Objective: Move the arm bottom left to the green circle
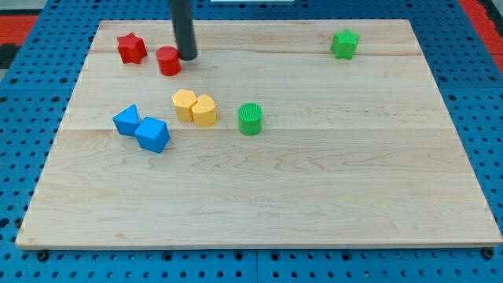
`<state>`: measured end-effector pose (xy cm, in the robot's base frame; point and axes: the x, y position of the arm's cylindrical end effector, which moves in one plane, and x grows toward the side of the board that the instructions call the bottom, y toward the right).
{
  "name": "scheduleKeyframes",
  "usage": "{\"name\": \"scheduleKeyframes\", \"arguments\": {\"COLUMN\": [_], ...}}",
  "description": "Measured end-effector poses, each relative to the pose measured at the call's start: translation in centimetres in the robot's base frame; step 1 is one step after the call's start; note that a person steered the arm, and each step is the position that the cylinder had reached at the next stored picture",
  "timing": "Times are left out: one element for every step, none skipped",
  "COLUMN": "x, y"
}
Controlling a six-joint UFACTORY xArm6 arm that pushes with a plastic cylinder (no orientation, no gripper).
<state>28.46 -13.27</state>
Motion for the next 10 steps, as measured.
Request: {"name": "scheduleKeyframes", "arguments": {"x": [0.0, 0.4, 5.3, 11.1, 16.5, 18.0, 19.9, 20.3, 20.3, 20.2], "y": [-1.4, 2.5, 12.2, 18.8, 18.8, 17.1, 12.9, 11.0, 11.0, 6.1]}}
